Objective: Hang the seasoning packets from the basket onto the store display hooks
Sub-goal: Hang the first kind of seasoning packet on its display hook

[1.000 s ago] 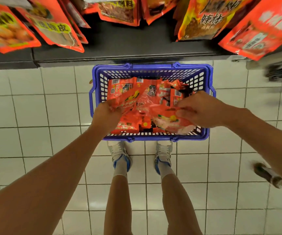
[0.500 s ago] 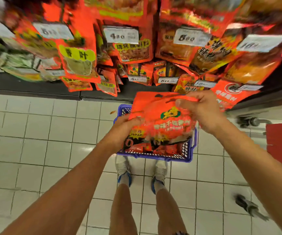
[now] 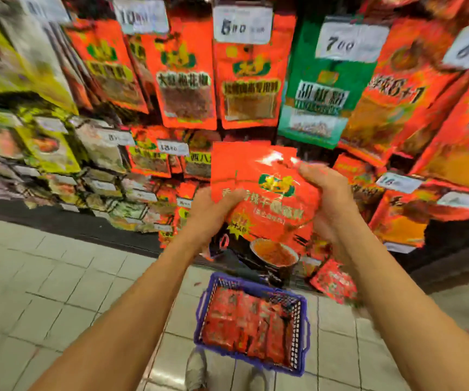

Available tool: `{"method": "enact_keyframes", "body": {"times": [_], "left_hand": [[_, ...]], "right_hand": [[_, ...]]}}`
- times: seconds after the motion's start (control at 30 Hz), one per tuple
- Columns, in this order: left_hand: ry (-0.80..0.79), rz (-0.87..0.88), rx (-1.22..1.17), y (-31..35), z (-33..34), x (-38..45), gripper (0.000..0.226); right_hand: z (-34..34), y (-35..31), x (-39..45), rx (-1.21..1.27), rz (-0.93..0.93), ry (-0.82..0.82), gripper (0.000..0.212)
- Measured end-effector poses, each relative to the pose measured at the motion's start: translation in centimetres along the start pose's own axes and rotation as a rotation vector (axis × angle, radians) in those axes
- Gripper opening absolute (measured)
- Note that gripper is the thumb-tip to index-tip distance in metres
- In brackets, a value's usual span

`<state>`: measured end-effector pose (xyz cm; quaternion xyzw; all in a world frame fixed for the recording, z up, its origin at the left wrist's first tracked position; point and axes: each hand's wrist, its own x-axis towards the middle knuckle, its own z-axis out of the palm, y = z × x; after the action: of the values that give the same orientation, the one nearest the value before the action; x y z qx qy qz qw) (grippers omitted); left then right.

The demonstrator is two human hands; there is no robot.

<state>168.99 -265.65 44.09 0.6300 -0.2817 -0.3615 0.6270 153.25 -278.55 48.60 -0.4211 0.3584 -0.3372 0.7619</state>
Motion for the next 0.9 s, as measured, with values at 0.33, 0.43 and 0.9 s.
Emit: {"method": "enact_keyframes", "body": {"times": [0.33,0.43,0.9], "left_hand": [[0.165,0.361,-0.081,16.6,-3.2,0.3,0.017],[0.212,0.463,-0.033,20.3,-5.9,1.3,0.016],[0.276,0.561,-0.009,28.6,-21.3,9.9,0.01]], "right_hand": [[11.0,-13.6,-2.6,-0.177,-0.475,0.008,0.019],[13.9,-16.6,-2.4,-0.303,-0.648,0.0,0.024],[27.4,-22.1,4.7,-0.555,-0.889,0.176,0.025]]}}
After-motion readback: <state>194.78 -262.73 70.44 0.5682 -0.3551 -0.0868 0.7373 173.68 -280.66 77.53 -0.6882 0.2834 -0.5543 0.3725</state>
